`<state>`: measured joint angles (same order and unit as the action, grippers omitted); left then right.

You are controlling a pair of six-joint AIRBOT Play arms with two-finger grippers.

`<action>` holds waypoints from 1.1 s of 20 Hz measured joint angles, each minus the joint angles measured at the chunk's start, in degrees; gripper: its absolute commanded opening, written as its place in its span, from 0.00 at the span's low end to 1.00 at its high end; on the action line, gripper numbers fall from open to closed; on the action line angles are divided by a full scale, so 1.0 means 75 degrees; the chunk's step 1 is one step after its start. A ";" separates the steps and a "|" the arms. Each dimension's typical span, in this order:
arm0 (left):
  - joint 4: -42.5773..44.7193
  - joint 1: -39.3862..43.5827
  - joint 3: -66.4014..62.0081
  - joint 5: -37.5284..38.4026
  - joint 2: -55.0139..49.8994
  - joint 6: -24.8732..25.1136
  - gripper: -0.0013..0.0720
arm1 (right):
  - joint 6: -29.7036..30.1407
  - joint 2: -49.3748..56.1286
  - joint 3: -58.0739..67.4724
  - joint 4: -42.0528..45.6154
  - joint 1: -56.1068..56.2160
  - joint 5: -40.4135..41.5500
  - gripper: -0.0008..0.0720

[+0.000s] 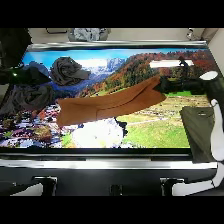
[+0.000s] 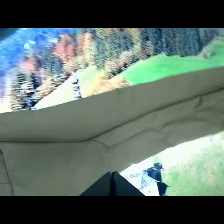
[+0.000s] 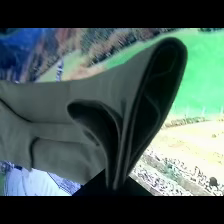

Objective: Fold the shirts.

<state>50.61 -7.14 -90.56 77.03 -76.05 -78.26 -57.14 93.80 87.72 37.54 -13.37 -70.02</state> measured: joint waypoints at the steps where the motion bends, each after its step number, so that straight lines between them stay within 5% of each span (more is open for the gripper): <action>1: -0.0015 0.0239 0.0017 -0.0017 -0.0006 -0.0035 0.05 | -0.0085 -0.0239 0.0000 0.0038 -0.0003 0.0032 0.07; 13: -0.0038 0.3459 0.1725 -0.1405 0.0230 -0.0883 0.05 | -0.0586 -0.1740 0.0000 0.0087 0.0006 -0.0831 0.07; 18: -0.0058 0.4870 0.2095 -0.3075 0.0347 0.0434 0.05 | -0.0586 -0.1868 0.0000 0.0134 0.0006 -0.1154 0.07; 21: -0.0058 0.5272 0.2151 -0.4677 0.0259 0.0664 0.06 | -0.0586 -0.1891 0.0000 0.0149 0.0006 -0.1303 0.07; 22: -0.0058 0.5292 0.2162 -0.5144 0.0207 0.0618 0.15 | -0.0586 -0.1894 0.0000 0.0172 0.0006 -0.1343 0.07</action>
<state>50.17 32.56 -74.35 38.46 -74.50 -73.63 -61.54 79.59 87.72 38.83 -13.32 -80.09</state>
